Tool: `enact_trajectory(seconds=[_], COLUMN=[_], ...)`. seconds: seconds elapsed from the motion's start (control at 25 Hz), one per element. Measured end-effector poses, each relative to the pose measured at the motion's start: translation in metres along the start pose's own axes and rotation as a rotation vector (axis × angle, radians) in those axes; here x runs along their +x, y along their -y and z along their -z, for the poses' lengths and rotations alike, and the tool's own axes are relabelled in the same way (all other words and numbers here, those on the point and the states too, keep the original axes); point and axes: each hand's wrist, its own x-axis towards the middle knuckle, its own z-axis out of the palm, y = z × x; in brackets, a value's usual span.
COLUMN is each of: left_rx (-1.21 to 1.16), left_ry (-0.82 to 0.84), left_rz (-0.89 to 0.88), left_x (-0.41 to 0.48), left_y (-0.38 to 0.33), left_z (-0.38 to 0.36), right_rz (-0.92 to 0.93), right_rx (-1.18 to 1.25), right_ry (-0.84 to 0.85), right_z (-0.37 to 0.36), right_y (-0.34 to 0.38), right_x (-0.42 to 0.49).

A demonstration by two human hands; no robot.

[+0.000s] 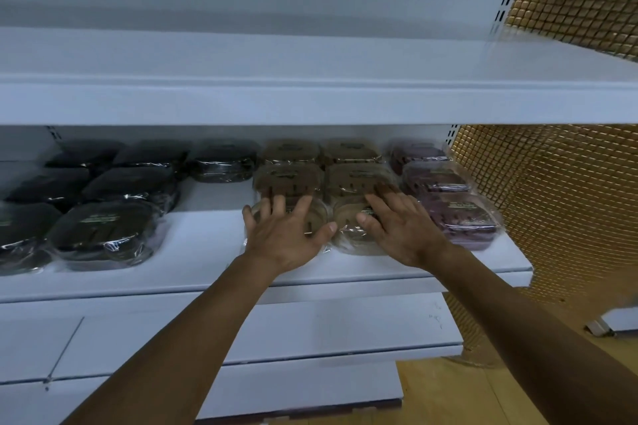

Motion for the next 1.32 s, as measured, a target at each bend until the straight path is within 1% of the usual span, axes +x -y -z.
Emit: enact_trajectory(seconds=[0.24,0.4,0.52,0.64,0.76,0.92,1.08,1.2,1.32], left_rx=[-0.025,-0.001,-0.003,-0.030,-0.050,-0.038,-0.008,-0.038,-0.109], left_ry=[-0.048,-0.076,-0.086,-0.097,-0.090,-0.052,0.019,0.057,0.014], left_rz=[-0.061,-0.119,-0.169,-0.223,-0.278,-0.291,-0.245,-0.231,-0.152], left_x=[-0.005,-0.008,-0.008,-0.011,-0.009,0.006,0.027,0.045,0.063], left_y=[0.008,0.010,-0.003,-0.025,-0.053,-0.108,-0.167,-0.196,-0.218], left_z=[0.007,0.008,0.009,0.011,0.012,0.008,0.001,-0.009,-0.018], right_rz=[-0.017,-0.025,-0.033,-0.031,-0.037,-0.072,-0.036,-0.035,-0.046], right_rx=[0.008,0.011,0.027,0.043,0.062,0.026,0.070,0.111,0.166], right_ry=[-0.013,-0.012,0.007,-0.045,-0.088,-0.083,-0.066,-0.040,-0.003], right_z=[0.004,0.003,0.010,0.022,0.035,0.046,0.052,0.054,0.050], right_y=[0.014,0.016,0.013,0.003,-0.022,-0.073,-0.121,-0.156,-0.182], right_x=[-0.016,-0.024,-0.029,-0.030,-0.028,-0.023,-0.021,-0.014,-0.004])
